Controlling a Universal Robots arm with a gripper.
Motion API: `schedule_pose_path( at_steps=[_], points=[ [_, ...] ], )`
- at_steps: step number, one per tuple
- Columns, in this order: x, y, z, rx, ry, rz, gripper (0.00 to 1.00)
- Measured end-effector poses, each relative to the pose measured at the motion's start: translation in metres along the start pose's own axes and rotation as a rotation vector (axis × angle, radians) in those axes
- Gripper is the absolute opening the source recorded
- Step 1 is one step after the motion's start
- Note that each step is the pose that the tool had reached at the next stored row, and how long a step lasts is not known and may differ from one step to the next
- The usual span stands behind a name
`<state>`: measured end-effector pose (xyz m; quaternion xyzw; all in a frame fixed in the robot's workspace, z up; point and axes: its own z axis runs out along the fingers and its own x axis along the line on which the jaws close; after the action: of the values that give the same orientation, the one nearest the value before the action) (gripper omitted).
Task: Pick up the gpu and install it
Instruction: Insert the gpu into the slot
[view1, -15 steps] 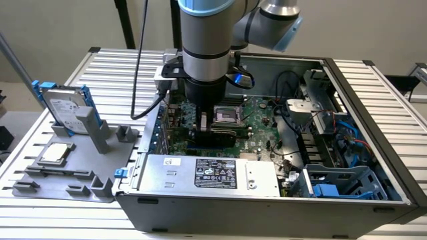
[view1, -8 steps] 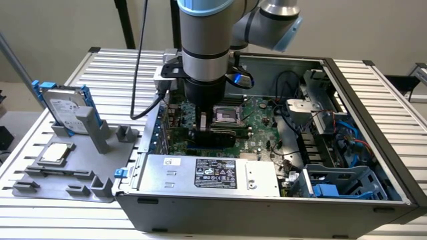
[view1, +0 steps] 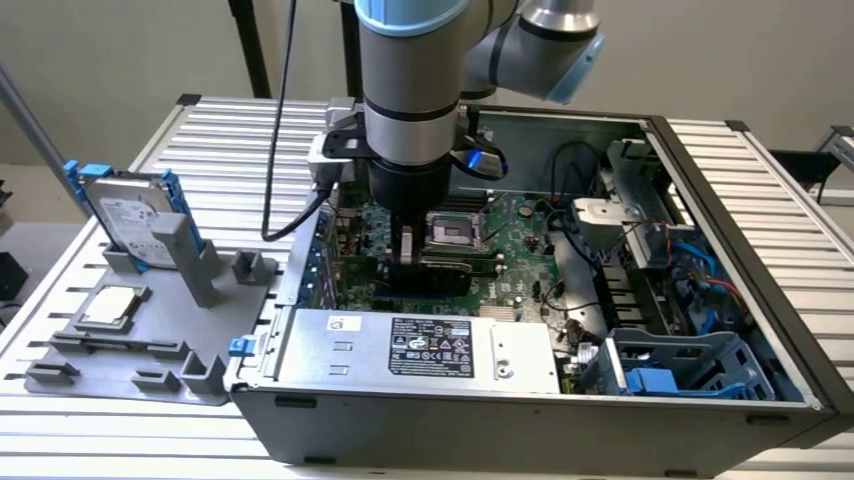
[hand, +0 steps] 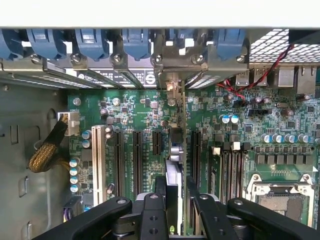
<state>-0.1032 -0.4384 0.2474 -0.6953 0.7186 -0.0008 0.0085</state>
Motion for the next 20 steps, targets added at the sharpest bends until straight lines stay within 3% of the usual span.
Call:
schedule_pose_path(
  at_steps=[5, 7, 8, 9, 11, 20],
  points=[
    [0.0, 0.0, 0.0004, 0.0006, 0.0, 0.0, 0.27],
    [0.0, 0.0005, 0.0013, 0.0001, -0.0029, 0.001, 0.27],
    [0.0, 0.0003, 0.0011, 0.0001, -0.0021, 0.001, 0.27],
    [0.0, 0.0001, -0.0001, -0.001, -0.0003, 0.0, 0.34],
    [0.0, 0.0001, -0.0027, -0.001, -0.0006, 0.0, 0.34],
    [0.0, -0.0004, -0.0409, -0.0017, -0.0004, 0.0, 0.34]
  ],
)
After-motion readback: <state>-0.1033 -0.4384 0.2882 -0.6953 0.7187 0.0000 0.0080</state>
